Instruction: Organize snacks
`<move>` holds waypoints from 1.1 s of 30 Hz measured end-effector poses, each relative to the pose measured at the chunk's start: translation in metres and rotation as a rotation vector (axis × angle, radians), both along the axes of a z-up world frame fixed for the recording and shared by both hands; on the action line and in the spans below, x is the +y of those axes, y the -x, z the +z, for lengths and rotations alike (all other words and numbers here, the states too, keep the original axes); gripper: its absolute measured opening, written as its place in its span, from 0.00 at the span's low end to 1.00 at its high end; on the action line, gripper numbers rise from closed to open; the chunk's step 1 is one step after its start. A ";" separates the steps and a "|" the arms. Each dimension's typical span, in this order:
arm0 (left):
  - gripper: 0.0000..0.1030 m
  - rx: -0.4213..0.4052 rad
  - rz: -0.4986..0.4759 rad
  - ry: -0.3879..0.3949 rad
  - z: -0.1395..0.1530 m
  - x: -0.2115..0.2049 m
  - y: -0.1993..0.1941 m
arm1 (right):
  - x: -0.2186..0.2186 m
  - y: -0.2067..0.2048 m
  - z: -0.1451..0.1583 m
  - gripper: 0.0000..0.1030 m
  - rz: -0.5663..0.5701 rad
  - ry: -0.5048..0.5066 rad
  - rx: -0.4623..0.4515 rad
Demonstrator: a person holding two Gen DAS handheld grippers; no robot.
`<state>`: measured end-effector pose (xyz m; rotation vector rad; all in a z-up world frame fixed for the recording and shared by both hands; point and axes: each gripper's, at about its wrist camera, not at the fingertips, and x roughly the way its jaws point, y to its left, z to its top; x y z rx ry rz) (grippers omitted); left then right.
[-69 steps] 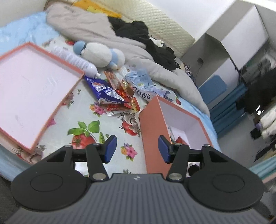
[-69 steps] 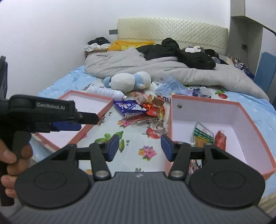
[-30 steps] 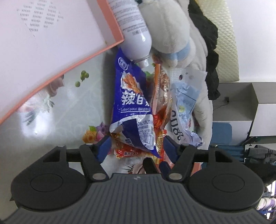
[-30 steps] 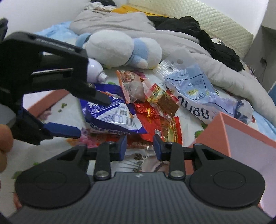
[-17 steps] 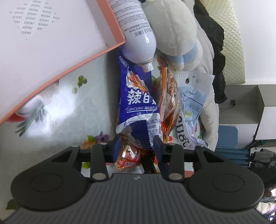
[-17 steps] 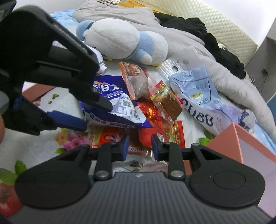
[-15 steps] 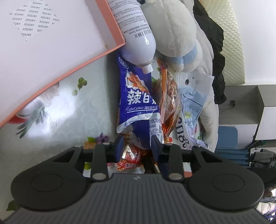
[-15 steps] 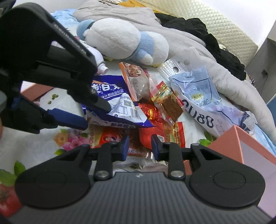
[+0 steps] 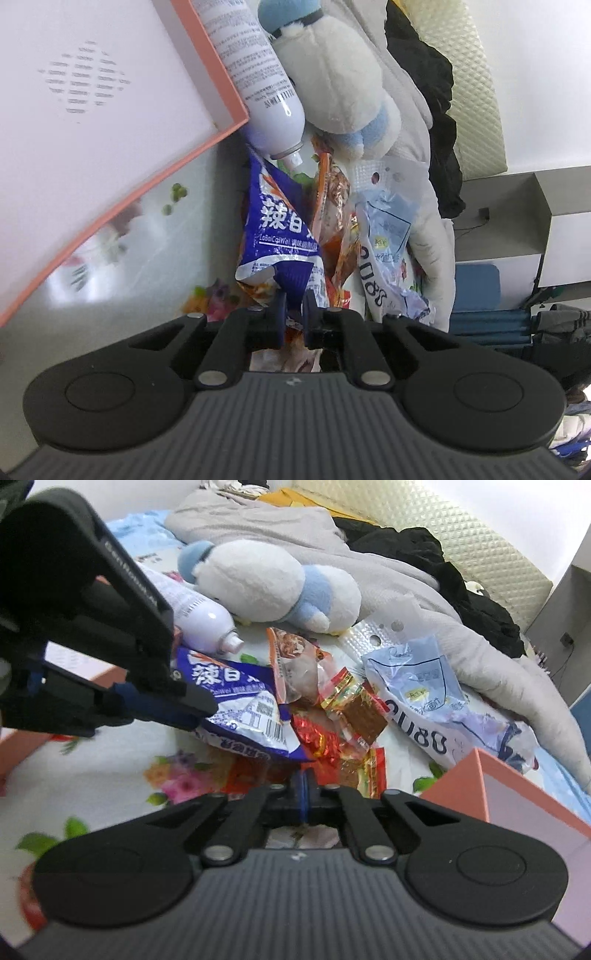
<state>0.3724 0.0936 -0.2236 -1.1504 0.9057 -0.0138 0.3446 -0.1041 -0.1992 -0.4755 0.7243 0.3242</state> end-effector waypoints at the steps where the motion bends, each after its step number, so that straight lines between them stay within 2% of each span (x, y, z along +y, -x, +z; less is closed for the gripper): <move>1: 0.09 -0.001 0.001 -0.007 0.003 0.001 0.007 | -0.002 0.005 0.002 0.03 -0.004 -0.004 0.001; 10: 0.09 0.006 -0.051 -0.086 0.022 -0.001 0.074 | -0.015 0.066 0.024 0.03 0.000 -0.039 0.008; 20: 0.09 0.045 -0.113 -0.175 0.030 -0.006 0.162 | -0.030 0.145 0.016 0.03 0.002 -0.043 0.064; 33: 0.09 0.077 -0.201 -0.350 0.049 -0.012 0.239 | -0.041 0.225 0.018 0.03 -0.017 -0.162 0.163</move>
